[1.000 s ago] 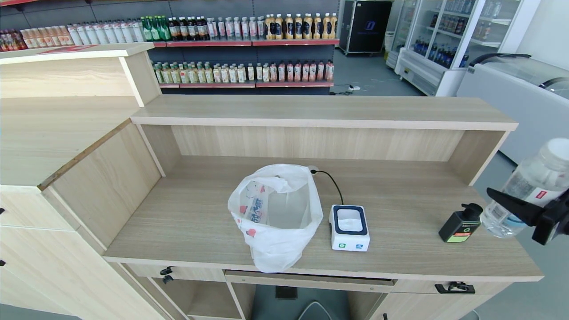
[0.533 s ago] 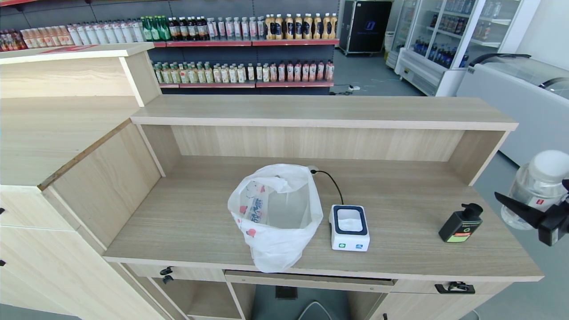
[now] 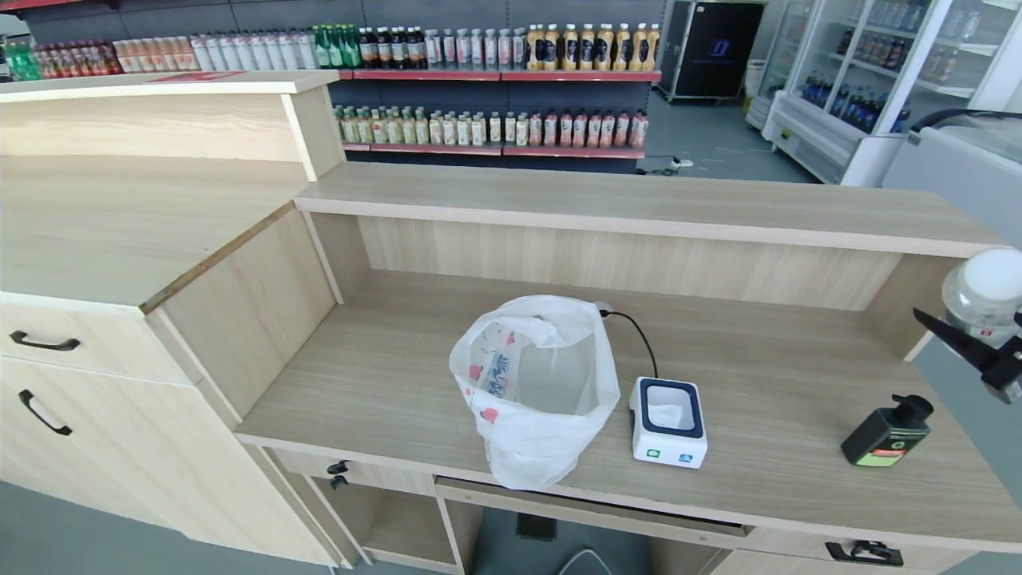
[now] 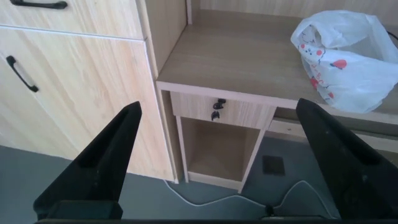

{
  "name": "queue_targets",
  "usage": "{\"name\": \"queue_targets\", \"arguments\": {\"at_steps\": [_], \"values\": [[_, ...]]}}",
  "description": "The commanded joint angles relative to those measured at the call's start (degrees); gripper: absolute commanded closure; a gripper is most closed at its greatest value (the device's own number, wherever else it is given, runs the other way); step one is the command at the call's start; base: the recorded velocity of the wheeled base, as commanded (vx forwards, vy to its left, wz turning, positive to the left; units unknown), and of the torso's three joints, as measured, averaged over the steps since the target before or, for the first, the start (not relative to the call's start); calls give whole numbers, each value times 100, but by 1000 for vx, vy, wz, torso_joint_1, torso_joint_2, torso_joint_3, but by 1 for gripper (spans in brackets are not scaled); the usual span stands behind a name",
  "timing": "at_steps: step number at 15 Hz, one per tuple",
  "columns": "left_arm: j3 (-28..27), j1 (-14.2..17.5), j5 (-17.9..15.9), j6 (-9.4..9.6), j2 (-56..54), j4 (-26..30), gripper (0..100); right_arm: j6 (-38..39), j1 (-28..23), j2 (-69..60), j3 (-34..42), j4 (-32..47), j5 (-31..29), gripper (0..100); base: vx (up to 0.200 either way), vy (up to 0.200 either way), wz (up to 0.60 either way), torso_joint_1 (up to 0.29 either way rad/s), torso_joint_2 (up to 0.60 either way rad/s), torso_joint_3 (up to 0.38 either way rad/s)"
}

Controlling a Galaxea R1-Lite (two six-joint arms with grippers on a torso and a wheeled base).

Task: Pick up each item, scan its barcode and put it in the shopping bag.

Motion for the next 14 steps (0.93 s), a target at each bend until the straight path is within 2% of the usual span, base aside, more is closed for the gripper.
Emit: {"name": "queue_targets", "arguments": {"at_steps": [1,4,9,14], "values": [[0,2,0,0,-2,0,0,51,108,531,-75,-228,236,100,0,0,0,0,0,0],[0,2,0,0,-2,0,0,51,108,1093,-58,-492,500,100,0,0,0,0,0,0],[0,2,0,0,-2,0,0,42,117,1796,-137,-598,1458,100,0,0,0,0,0,0],[0,2,0,0,-2,0,0,24,266,1963,-146,-519,1845,100,0,0,0,0,0,0]]}}
